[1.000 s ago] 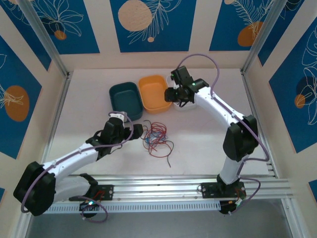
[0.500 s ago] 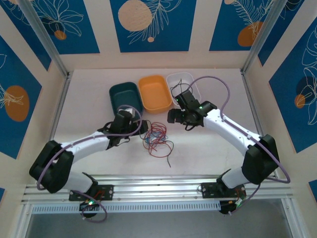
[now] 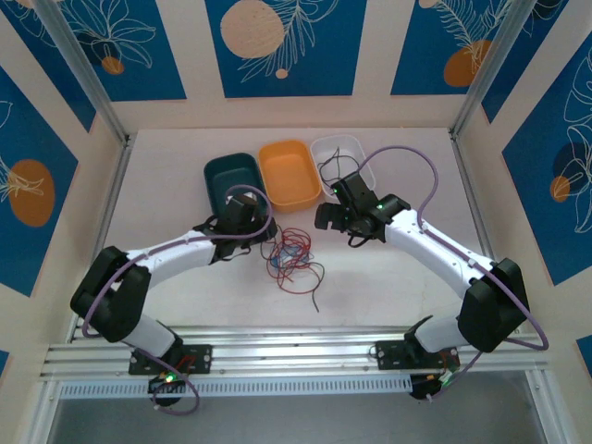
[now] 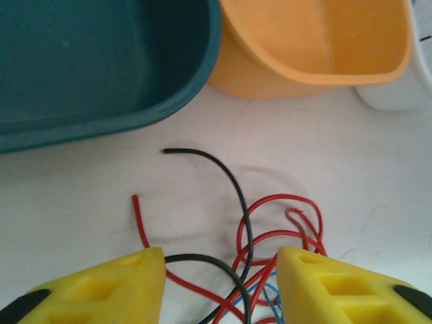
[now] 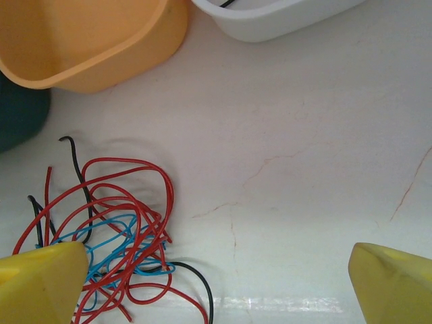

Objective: Untangle the cables

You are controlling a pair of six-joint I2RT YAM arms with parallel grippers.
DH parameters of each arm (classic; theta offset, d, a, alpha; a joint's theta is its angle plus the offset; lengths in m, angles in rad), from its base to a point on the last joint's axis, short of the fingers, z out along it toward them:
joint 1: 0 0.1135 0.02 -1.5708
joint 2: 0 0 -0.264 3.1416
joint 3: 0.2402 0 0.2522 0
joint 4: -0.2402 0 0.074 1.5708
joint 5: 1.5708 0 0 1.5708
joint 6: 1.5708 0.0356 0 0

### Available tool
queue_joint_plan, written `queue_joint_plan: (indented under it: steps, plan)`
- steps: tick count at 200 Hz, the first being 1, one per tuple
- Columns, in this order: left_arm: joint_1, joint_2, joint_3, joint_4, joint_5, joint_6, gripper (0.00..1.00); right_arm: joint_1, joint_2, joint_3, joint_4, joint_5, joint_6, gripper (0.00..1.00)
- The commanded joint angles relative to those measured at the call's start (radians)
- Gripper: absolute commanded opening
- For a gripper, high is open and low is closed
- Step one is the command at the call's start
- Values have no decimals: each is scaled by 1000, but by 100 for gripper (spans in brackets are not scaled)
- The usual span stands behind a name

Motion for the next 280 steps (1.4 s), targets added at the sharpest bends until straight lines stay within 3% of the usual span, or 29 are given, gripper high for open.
queue_joint_plan:
  steps: [1, 104, 130, 157, 177, 201, 245, 280]
  plan:
    - [-20, 16, 35, -91, -52, -20, 45, -2, -18, -11, 10, 25, 32, 99]
    - [-76, 154, 114, -117, -36, -4, 48, -9, -24, -29, 49, -5, 30, 99]
    - [-77, 155, 110, -126, -57, 8, 32, -9, -25, -42, 72, -26, 34, 99]
    - [-78, 144, 105, -126, -67, 31, 27, -9, -21, -42, 79, -35, 36, 99]
    - [-78, 124, 97, -116, -75, 53, 11, -7, -27, -41, 80, -35, 32, 99]
    - [-80, 69, 96, -115, -97, 118, 0, -7, -43, -37, 81, -30, 25, 99]
    - [-88, -72, 96, -147, -58, 281, 0, -14, -74, -12, 77, -56, 2, 99]
    - [-88, -173, 90, -170, 26, 397, 0, -40, -81, 27, 112, -196, -29, 99]
